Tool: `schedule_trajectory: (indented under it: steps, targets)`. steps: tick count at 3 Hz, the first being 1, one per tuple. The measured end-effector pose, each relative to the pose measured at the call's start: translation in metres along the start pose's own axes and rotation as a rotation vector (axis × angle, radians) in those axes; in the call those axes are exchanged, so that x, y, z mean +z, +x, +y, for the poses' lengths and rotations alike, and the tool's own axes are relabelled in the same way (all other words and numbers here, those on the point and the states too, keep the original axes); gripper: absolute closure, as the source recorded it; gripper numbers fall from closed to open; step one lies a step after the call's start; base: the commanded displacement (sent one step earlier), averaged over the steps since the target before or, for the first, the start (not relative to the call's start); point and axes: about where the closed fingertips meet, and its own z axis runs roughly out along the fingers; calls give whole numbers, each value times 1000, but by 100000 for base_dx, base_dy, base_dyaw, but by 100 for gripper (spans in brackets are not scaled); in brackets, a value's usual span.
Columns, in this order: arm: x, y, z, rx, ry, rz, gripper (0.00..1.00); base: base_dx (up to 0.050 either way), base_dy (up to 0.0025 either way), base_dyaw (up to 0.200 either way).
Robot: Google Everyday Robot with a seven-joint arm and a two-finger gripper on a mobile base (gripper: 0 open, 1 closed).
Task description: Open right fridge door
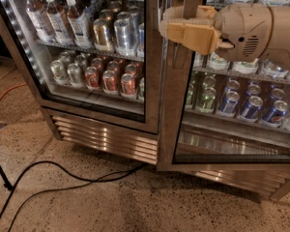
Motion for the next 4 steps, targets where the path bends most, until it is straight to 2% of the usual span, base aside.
schedule_trajectory:
  steps: [3, 4]
  targets:
    - [0, 0, 0, 0, 0, 0, 100, -2, 2, -19093]
    - [0, 0, 0, 0, 0, 0, 100, 0, 0, 0]
